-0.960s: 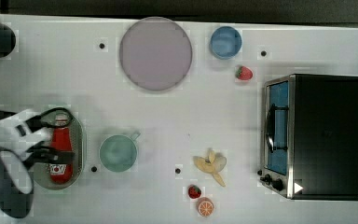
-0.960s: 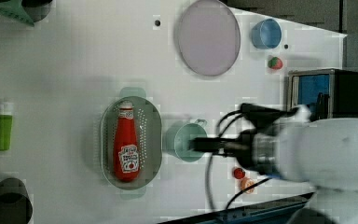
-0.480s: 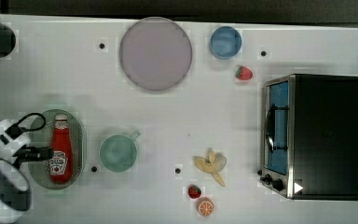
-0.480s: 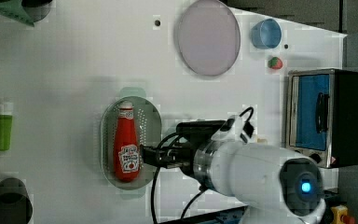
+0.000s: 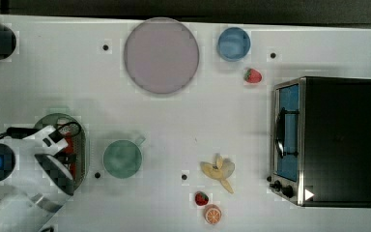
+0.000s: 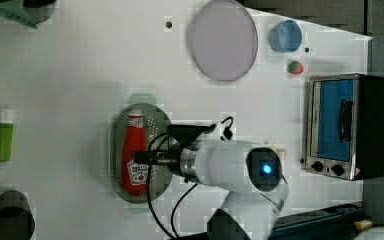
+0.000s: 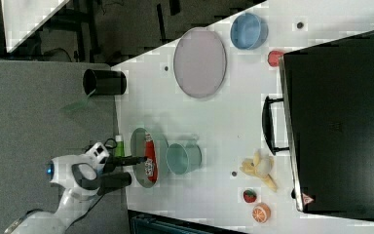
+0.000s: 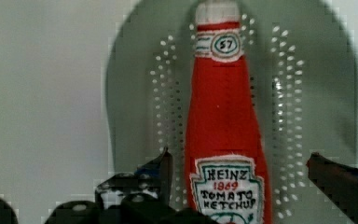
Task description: Pick ketchup from strainer and place it on the table
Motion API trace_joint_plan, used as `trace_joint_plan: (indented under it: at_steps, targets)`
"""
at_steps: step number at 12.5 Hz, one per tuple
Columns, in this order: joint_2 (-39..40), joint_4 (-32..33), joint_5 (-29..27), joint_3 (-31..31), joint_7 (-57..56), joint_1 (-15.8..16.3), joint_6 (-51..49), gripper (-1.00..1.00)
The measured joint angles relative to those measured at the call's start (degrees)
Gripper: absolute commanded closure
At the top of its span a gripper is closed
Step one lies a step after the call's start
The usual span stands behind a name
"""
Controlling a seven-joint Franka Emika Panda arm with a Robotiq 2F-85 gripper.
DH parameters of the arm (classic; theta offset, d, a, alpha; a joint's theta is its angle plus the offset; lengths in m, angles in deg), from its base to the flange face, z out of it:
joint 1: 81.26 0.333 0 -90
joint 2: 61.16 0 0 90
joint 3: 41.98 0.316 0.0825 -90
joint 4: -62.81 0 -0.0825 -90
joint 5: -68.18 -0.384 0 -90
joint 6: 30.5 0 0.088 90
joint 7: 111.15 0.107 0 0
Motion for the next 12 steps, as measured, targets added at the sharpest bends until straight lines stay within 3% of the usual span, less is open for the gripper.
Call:
trace_joint_plan:
  at_steps: [6, 7, 10, 12]
  targets:
    - [9.97, 0.34, 4.45, -0.48, 4.65, 0.67, 5.43, -1.00]
    - [10.48, 0.56, 5.17, -0.98, 4.95, 1.01, 5.71, -0.91]
    - [10.62, 0.90, 5.41, -2.04, 5.98, 1.48, 7.39, -0.25]
    - [10.53, 0.78, 5.41, -2.15, 6.38, 1.44, 7.55, -0.25]
